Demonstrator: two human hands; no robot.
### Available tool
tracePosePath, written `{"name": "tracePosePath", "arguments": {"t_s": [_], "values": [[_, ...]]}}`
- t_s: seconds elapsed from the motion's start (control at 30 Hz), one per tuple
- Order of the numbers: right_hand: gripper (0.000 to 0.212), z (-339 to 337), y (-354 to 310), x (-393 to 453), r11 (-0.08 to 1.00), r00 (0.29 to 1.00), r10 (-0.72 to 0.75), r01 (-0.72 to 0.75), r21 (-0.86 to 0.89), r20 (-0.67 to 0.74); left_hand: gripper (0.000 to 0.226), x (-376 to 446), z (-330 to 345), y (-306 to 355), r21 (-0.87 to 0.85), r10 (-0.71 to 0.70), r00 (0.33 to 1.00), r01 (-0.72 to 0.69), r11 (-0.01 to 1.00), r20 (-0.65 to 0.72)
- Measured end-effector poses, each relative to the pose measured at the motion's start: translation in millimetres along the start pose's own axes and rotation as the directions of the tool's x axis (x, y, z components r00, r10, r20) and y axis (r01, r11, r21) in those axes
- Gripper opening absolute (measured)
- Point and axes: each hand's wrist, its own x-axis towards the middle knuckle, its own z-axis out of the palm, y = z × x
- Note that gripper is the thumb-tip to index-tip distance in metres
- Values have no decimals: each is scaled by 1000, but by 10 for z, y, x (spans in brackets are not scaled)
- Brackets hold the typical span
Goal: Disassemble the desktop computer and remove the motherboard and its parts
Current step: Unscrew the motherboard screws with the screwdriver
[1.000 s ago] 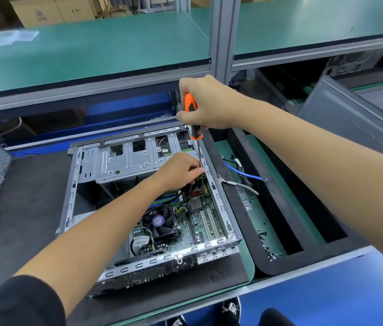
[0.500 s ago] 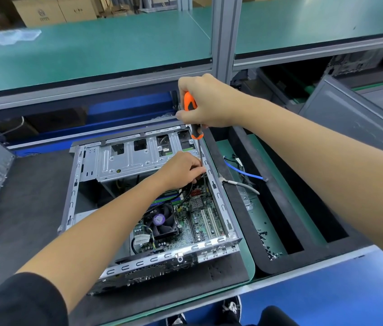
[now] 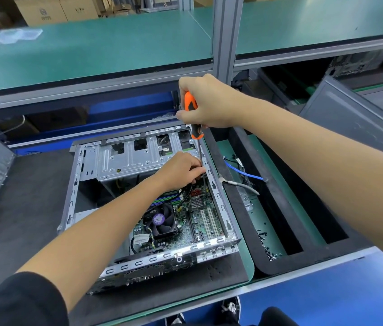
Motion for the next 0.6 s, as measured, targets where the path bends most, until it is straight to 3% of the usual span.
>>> {"name": "tracePosePath", "arguments": {"t_s": [0.43,0.53,0.6], "values": [[36,-93,-13,35,996,998,15,-10,-91,60,39,6,-55,54,66,14,999,-17,998,40],[32,-106,-26,60,995,990,55,-43,-90,133,38,17,-59,55,76,18,999,-22,997,47],[41,-138,-66,85,992,971,91,-69,-106,219,37,11,-56,37,54,11,999,-14,998,43]]}}
